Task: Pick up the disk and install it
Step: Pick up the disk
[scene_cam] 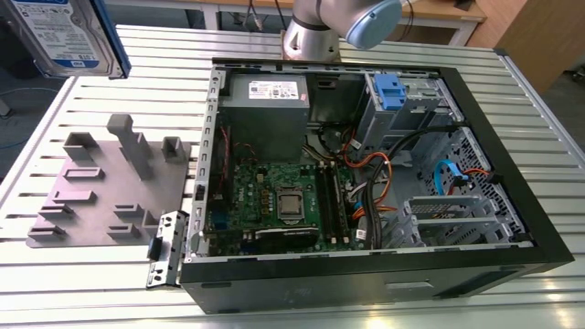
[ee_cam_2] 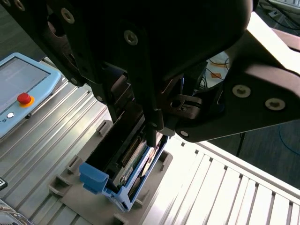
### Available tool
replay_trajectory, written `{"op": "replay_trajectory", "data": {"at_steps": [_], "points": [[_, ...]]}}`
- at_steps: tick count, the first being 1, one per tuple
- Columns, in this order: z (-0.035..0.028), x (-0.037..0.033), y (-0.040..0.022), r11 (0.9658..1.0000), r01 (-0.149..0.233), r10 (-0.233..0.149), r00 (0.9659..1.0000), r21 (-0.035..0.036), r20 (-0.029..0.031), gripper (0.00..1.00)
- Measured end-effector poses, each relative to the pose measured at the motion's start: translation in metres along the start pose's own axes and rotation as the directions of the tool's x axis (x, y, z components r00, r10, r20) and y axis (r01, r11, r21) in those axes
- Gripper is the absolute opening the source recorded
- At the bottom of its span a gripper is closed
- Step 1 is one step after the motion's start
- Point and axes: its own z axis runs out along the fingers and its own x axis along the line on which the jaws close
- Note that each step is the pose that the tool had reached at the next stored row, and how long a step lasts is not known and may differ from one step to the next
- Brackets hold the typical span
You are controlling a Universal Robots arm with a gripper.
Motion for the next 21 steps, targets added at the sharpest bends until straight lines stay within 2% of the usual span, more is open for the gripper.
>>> {"op": "replay_trajectory", "data": {"at_steps": [5,10,21], "points": [[-0.0092,-0.0005,0.0004,1.0,0.0,0.0,1.0,-0.0001,-0.0001,0.35],[-0.0096,-0.0006,-0.0013,1.0,0.0,0.0,1.0,-0.0002,-0.0001,0.35],[-0.0105,-0.0003,-0.0305,1.0,0.0,0.0,1.0,-0.0003,-0.0003,0.35]]}}
